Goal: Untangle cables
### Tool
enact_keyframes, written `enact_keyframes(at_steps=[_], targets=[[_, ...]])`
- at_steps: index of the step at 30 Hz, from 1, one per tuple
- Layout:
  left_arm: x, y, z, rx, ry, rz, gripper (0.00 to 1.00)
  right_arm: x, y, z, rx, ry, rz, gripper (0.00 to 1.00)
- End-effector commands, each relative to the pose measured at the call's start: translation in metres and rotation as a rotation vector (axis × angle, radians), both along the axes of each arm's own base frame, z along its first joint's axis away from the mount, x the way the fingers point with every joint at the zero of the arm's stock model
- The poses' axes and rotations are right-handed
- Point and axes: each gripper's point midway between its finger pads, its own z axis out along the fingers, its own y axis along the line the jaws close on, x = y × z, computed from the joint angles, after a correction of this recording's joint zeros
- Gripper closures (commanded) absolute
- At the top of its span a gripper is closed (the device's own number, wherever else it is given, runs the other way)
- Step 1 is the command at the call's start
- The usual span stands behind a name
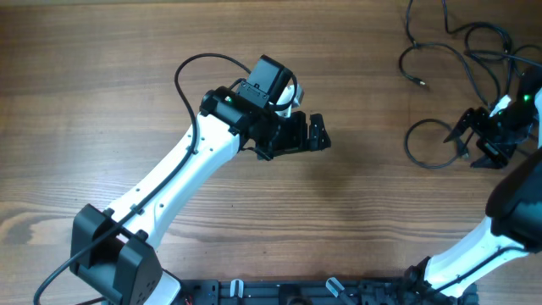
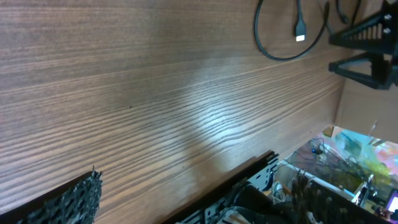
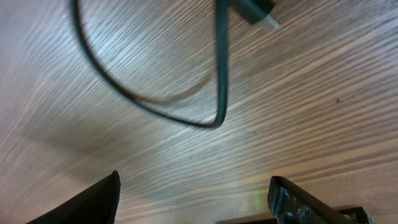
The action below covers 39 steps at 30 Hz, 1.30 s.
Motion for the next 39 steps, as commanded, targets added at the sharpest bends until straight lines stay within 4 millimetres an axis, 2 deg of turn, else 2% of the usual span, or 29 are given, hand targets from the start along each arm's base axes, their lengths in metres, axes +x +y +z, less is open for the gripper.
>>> enact_keyframes(at_steps=[1,3,6,8,9,10,14,16,17,18,23,39], targets=[[0.019,0.011,0.0,-0.004,0.002,0.08,0.0,0.002,0.019,0.058,-0.041,-0.183,0.056,0.21],[0.03,0.025,0.0,-0.005,0.017,0.142,0.0,-0.001,0.039,0.089,-0.083,-0.274,0.113,0.21],[0.05,0.057,-0.002,0.005,0.035,0.237,0.0,-0.015,0.093,0.145,-0.138,-0.462,0.284,0.21],[0.06,0.079,-0.004,0.013,0.052,0.297,0.0,-0.032,0.125,0.178,-0.162,-0.594,0.389,0.2],[0.063,0.087,-0.004,0.016,0.057,0.318,0.0,-0.04,0.134,0.189,-0.176,-0.64,0.42,0.2],[0.07,0.102,-0.005,0.019,0.063,0.358,0.0,-0.058,0.148,0.207,-0.186,-0.727,0.474,0.2],[0.08,0.122,-0.005,0.018,0.064,0.414,0.0,-0.1,0.157,0.231,-0.218,-0.876,0.502,0.19],[0.08,0.123,-0.005,0.017,0.064,0.418,0.0,-0.12,0.157,0.234,-0.242,-0.941,0.497,0.19],[0.08,0.123,-0.005,0.017,0.064,0.418,0.0,-0.127,0.157,0.232,-0.248,-0.957,0.495,0.05],[0.08,0.123,-0.005,0.017,0.064,0.418,0.0,-0.134,0.158,0.229,-0.249,-0.964,0.493,0.0],[0.08,0.123,-0.005,0.017,0.064,0.418,0.0,-0.145,0.158,0.209,-0.231,-0.908,0.496,0.0],[0.08,0.123,-0.005,0.017,0.064,0.418,0.0,-0.144,0.159,0.208,-0.229,-0.905,0.5,0.0]])
